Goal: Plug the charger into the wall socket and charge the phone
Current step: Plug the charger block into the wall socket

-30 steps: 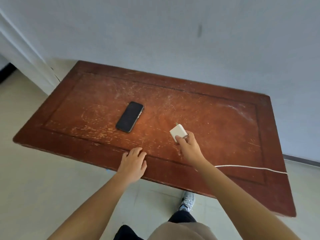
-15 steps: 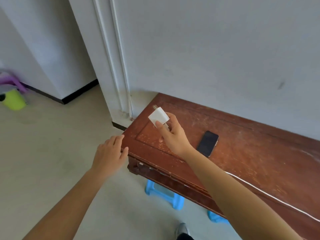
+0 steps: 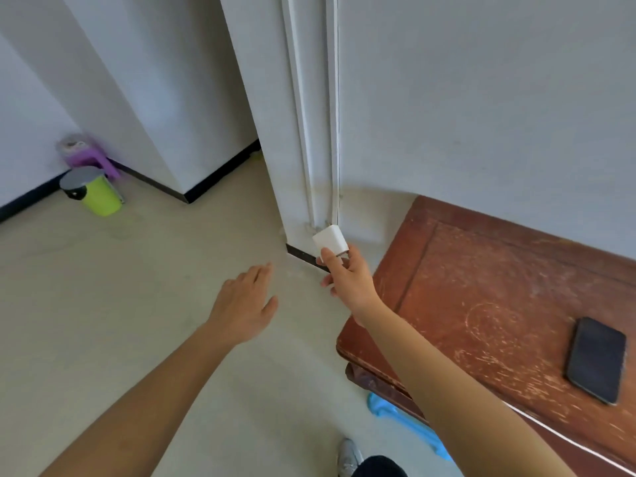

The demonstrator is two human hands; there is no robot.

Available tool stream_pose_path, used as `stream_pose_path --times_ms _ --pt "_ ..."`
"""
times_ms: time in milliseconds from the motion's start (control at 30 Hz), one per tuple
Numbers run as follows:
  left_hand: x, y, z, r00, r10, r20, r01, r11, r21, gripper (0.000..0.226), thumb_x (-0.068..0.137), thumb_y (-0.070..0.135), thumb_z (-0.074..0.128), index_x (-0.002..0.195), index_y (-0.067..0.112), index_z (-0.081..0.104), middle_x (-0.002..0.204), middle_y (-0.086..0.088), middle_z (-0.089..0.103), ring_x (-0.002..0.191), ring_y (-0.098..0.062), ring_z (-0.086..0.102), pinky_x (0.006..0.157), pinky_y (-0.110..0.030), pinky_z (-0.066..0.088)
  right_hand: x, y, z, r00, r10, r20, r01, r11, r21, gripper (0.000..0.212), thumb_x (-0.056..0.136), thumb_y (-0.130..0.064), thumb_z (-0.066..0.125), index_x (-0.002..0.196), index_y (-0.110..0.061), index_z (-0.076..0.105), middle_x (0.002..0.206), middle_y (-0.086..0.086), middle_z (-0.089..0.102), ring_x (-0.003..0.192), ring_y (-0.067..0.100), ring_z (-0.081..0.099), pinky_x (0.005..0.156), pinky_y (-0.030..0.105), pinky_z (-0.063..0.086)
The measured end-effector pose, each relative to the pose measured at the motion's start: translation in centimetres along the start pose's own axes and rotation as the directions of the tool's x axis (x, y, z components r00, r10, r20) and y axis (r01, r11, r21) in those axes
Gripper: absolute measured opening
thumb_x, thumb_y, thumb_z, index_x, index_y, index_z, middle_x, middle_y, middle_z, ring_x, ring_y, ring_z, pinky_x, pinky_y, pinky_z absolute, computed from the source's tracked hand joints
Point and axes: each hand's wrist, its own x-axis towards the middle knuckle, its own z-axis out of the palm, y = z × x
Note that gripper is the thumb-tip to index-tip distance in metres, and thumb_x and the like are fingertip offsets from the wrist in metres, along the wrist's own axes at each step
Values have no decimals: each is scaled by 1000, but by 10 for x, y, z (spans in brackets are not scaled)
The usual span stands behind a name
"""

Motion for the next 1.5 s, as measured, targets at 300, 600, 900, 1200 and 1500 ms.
stream_pose_path --times_ms 300,600,900,1200,1500 --pt "113 -149 -21 1000 19 -9 -19 999 -45 65 98 35 46 152 8 23 149 -12 42 122 -31 53 95 -47 46 113 -40 109 993 7 -115 -5 1000 17 16 95 -38 60 107 -30 54 98 -1 72 46 6 57 42 19 44" --pt "244 -266 -38 927 374 -22 -374 926 -58 68 98 36 48 154 9 19 145 -12 47 114 -33 56 86 -46 49 174 -46 199 843 123 -524 -47 987 157 22 96 -40 59 111 -24 53 100 0 73 50 2 60 45 21 47" --pt "357 -258 -6 818 557 143 -548 831 -97 74 100 39 44 156 17 1 157 -7 31 123 -30 50 89 -42 50 209 19 223 651 355 -671 -94 915 393 20 97 -42 59 107 -25 55 98 0 75 59 9 61 45 22 47" --pt "467 -222 90 702 616 357 -596 783 -178 78 99 40 46 157 20 -2 163 -7 23 142 -27 35 107 -45 42 315 113 202 464 561 -686 -99 802 589 21 96 -39 60 109 -23 56 98 4 73 50 6 60 42 21 45" --pt "576 -215 250 677 516 526 -406 857 -318 77 98 37 52 158 20 6 166 -8 6 149 -28 23 114 -44 30 427 231 207 348 728 -591 -87 653 753 22 96 -38 59 108 -20 54 101 4 74 50 7 61 40 22 43"
